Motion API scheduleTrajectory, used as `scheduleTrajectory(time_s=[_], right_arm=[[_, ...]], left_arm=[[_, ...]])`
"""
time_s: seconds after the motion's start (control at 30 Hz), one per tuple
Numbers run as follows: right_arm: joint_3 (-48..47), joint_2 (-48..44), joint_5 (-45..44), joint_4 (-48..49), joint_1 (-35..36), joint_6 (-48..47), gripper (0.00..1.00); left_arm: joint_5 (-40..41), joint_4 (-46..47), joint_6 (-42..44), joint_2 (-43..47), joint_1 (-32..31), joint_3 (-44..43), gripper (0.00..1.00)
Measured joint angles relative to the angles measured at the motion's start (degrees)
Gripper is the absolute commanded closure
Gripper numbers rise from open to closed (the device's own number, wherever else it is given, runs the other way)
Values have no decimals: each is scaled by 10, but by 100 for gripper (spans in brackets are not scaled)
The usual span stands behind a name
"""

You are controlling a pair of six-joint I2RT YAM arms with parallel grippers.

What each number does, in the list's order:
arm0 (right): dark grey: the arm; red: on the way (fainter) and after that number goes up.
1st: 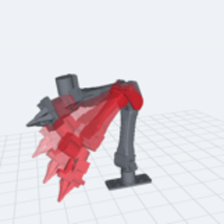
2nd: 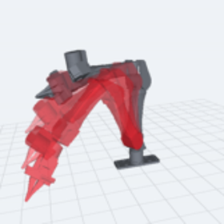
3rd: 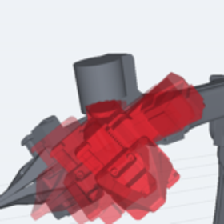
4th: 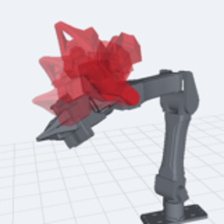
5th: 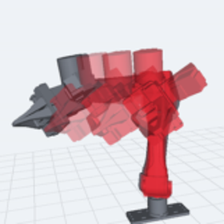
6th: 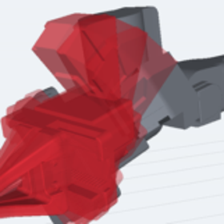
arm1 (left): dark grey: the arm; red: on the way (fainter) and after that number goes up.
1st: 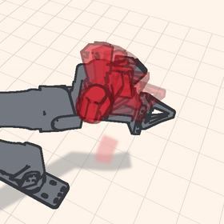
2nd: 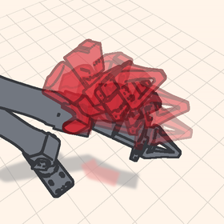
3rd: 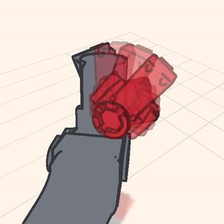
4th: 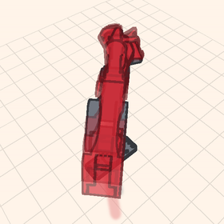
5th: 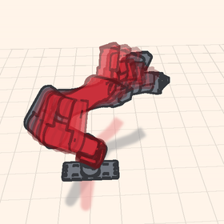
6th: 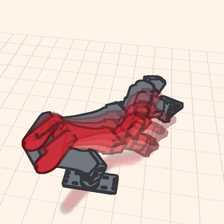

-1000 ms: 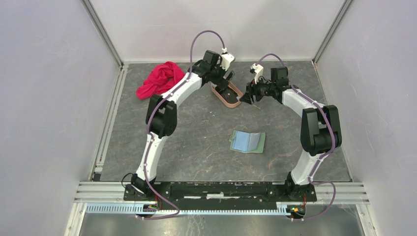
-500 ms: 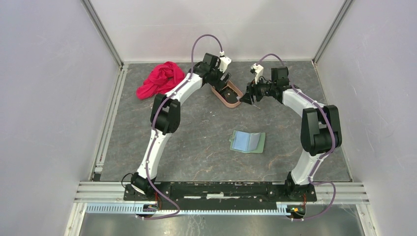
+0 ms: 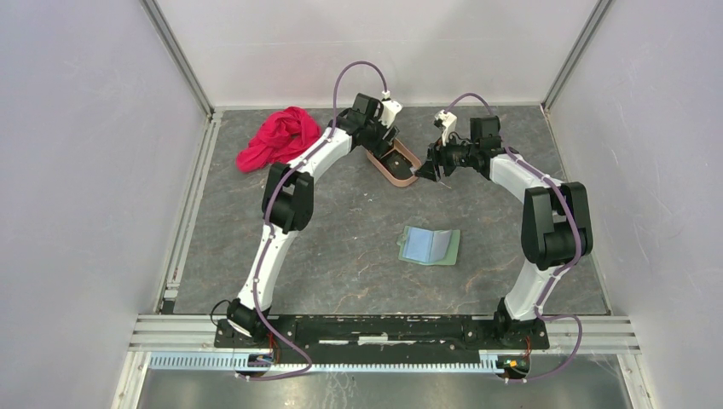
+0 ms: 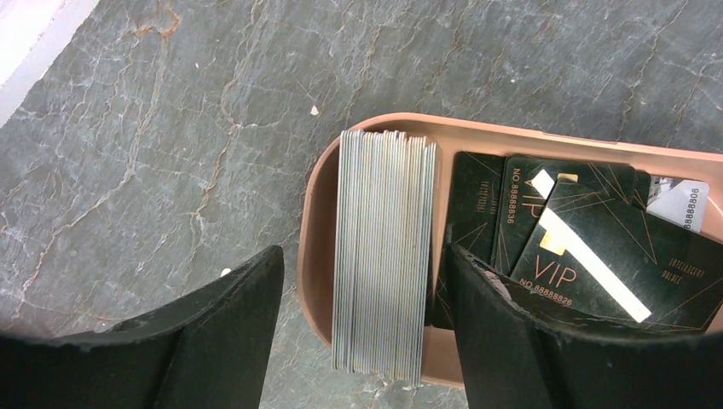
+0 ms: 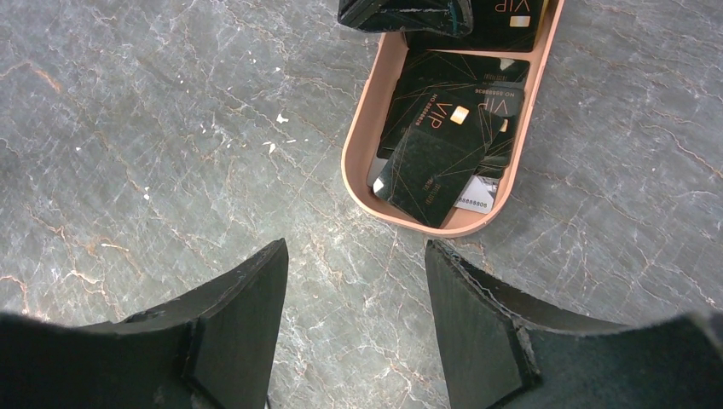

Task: Put the credit cards into the card holder
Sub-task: Pick up the credit card from the storage box.

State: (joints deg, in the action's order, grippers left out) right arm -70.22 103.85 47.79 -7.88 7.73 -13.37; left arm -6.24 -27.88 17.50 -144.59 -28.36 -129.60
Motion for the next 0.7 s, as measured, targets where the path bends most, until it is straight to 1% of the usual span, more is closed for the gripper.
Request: scheduleTrajectory(time_s=[0.17, 0.7], right_arm=[[0, 0, 1, 0, 0, 0, 33], [0, 0, 3, 0, 0, 0, 33]], left_arm=[[9, 3, 0, 0, 0, 1, 23], [93, 19, 19, 2, -18, 10, 24]])
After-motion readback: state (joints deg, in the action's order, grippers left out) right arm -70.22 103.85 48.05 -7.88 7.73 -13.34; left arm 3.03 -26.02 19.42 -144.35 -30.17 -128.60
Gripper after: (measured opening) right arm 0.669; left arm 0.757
